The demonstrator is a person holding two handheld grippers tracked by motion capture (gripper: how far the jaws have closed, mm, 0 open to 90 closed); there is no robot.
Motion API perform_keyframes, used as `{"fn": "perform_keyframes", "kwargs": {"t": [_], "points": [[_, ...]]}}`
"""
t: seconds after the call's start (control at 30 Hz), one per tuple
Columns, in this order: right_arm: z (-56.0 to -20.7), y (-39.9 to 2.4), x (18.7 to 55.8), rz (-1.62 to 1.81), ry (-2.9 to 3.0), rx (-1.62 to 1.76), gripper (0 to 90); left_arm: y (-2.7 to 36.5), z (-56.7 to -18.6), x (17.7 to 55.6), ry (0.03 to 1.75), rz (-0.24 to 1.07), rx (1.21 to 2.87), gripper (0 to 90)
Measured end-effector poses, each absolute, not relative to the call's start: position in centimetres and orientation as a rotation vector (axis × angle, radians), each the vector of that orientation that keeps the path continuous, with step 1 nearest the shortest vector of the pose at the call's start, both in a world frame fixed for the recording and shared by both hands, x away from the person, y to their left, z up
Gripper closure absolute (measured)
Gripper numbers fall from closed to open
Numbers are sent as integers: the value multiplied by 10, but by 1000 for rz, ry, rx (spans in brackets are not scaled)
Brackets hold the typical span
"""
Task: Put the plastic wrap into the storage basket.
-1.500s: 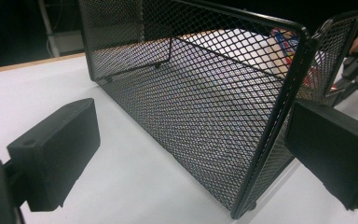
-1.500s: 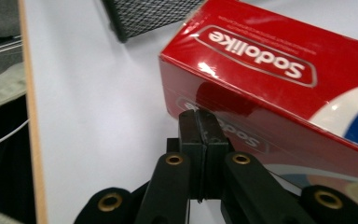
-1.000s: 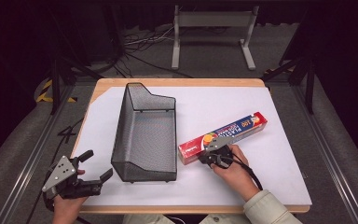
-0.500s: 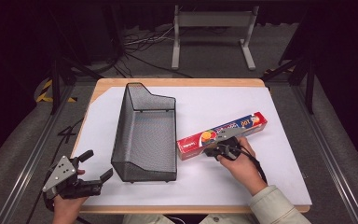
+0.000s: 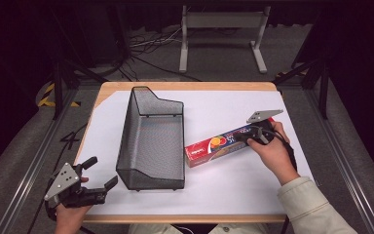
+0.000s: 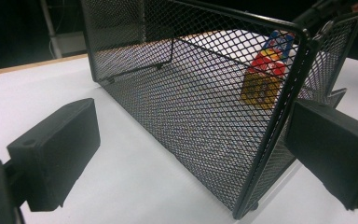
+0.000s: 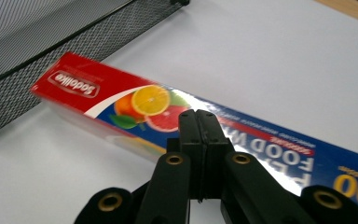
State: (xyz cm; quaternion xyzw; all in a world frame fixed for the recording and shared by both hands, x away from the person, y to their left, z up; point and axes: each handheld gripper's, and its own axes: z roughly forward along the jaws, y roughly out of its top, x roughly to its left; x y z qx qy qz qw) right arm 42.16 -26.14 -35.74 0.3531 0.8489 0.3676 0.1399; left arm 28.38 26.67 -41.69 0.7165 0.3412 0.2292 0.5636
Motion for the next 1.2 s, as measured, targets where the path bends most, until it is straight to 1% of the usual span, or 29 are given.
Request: {"fn": "perform_keyframes", "kwargs": {"t": [0.23, 0.4, 0.63, 0.8, 1.03, 1.2], "points": [[-348, -279, 442, 1054, 2389, 1108, 900, 267, -417, 283, 808, 535, 1685, 41], [-347, -299, 464, 1054, 2336, 1207, 900, 267, -417, 283, 810, 538, 1683, 41], [-345, -313, 480, 1033, 2299, 1245, 900, 270, -417, 279, 821, 544, 1684, 41], [-348, -323, 496, 977, 2284, 1298, 900, 270, -417, 279, 821, 549, 1680, 42], [-353, -325, 511, 888, 2294, 1325, 900, 270, -417, 279, 822, 541, 1690, 41], [-365, -326, 521, 833, 2297, 1369, 900, 270, -418, 280, 818, 544, 1686, 41]]}}
